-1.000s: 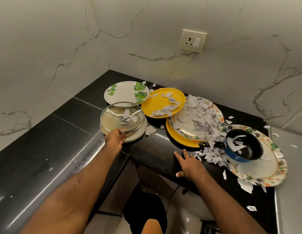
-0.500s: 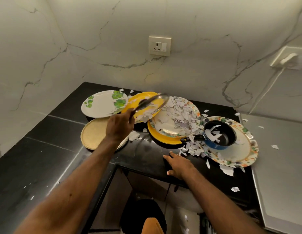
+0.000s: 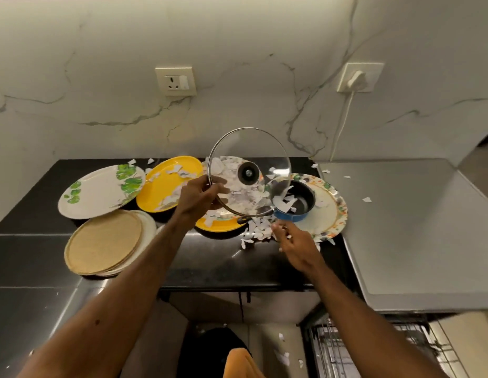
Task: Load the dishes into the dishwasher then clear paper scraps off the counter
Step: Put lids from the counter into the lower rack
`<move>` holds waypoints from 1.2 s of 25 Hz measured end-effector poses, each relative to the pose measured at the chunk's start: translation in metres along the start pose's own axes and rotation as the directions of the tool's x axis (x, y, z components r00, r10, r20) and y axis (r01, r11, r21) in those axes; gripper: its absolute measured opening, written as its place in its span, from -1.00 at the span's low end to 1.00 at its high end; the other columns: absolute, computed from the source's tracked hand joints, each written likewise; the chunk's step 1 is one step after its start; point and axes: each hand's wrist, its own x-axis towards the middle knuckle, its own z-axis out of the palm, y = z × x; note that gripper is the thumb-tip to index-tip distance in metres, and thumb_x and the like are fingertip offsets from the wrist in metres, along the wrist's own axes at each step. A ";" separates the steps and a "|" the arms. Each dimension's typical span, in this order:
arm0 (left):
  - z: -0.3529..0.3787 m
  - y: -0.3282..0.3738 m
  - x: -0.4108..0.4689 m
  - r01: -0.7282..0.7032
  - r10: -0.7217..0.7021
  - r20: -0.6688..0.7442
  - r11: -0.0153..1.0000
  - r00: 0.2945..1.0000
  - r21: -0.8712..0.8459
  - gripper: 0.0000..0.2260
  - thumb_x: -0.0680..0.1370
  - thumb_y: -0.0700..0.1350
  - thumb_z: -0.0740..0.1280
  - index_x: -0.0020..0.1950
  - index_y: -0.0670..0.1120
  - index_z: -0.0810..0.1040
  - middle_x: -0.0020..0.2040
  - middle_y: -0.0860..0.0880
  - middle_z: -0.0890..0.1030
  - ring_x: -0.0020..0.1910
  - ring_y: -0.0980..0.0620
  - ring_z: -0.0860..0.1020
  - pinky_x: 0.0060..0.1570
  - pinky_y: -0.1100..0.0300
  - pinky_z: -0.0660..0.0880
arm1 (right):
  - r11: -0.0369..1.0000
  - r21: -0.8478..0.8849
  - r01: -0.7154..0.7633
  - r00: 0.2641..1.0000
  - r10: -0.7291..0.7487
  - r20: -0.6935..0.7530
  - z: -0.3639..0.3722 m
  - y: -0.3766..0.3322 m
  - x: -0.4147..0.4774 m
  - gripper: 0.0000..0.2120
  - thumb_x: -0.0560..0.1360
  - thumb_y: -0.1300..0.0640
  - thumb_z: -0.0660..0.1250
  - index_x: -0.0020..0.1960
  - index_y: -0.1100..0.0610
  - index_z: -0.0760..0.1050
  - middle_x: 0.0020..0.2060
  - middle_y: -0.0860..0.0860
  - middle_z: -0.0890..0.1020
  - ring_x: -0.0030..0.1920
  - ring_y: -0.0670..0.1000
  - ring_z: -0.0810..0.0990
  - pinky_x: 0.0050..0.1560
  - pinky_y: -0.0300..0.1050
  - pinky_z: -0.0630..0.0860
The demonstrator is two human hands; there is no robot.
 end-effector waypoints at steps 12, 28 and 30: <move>0.293 0.028 -0.058 0.347 -0.204 0.572 0.926 0.794 -0.151 -0.81 0.65 -0.22 0.33 0.24 -0.22 0.58 0.06 -0.17 0.74 0.04 -0.19 0.72 0.06 0.00 0.67 | 0.711 0.703 -0.029 0.787 0.450 -0.422 -0.161 0.112 -0.104 -0.76 0.69 0.10 0.29 0.10 0.24 0.66 -0.21 0.25 0.73 -0.35 0.18 0.69 -0.36 -0.12 0.55; 0.572 0.009 -0.214 -0.047 -0.499 0.861 0.862 0.103 0.505 -0.53 0.63 0.15 0.36 0.28 -0.23 0.60 0.13 -0.19 0.71 0.05 -0.10 0.73 0.16 0.01 0.64 | 0.536 0.843 -0.029 0.371 0.790 -0.489 -0.276 0.293 -0.360 -0.75 0.68 0.23 0.24 -0.02 0.38 0.61 -0.26 0.26 0.70 -0.26 0.16 0.71 -0.24 -0.04 0.64; 0.583 -0.007 -0.225 -0.315 -0.575 0.816 0.764 0.063 0.562 -0.41 0.57 0.34 0.30 0.24 -0.17 0.61 0.10 -0.17 0.72 -0.04 -0.02 0.74 0.14 0.02 0.65 | 0.516 0.853 -0.074 0.336 0.819 -0.466 -0.267 0.316 -0.379 -0.72 0.69 0.22 0.23 -0.02 0.40 0.60 -0.24 0.30 0.69 -0.23 0.26 0.71 -0.18 0.04 0.66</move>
